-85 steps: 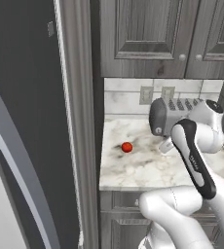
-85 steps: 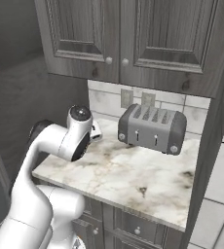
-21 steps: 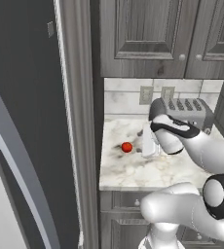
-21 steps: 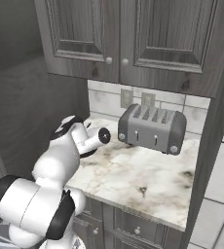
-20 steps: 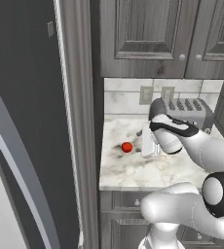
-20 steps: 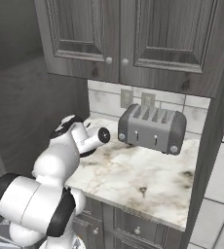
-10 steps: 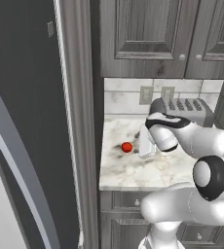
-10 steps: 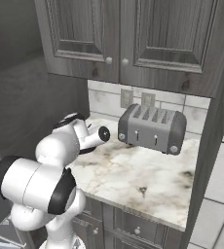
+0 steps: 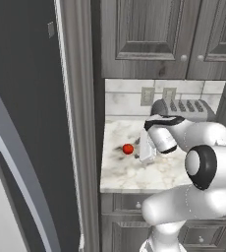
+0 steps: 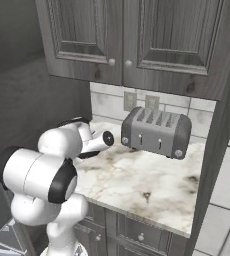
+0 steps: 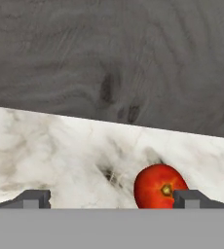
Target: Place the liquor on the top shelf of the fridge to keep it out of children's reach, and place the orange and tomato on lower shelves for easy access.
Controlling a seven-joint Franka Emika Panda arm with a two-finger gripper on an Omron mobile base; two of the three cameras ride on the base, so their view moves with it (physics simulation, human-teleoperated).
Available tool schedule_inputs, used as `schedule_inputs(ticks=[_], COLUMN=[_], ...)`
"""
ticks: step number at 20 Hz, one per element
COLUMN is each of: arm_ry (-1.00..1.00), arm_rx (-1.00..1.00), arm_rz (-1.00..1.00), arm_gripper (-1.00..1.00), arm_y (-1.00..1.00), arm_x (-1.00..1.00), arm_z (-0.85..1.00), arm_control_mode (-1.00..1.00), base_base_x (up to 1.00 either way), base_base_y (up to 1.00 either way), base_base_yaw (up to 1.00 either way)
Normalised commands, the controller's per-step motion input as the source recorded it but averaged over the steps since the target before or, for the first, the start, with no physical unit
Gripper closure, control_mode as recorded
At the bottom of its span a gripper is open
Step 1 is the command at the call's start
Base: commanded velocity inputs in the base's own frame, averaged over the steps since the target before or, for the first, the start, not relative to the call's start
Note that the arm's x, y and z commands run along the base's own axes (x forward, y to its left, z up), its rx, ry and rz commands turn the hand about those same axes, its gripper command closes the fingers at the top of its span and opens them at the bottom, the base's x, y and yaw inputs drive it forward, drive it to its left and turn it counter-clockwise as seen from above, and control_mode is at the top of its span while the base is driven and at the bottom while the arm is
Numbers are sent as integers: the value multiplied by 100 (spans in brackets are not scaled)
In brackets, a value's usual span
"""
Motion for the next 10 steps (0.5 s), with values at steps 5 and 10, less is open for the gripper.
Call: schedule_inputs(ticks=[5, 10], arm_ry=[2, 2], arm_rx=[0, 0], arm_rz=[0, 0], arm_gripper=[-100, -100], arm_y=[0, 0], arm_x=[16, 21], arm_z=[-11, -4], arm_control_mode=[-100, -100], base_base_x=[0, 0], base_base_y=[0, 0], base_base_yaw=[0, 0])
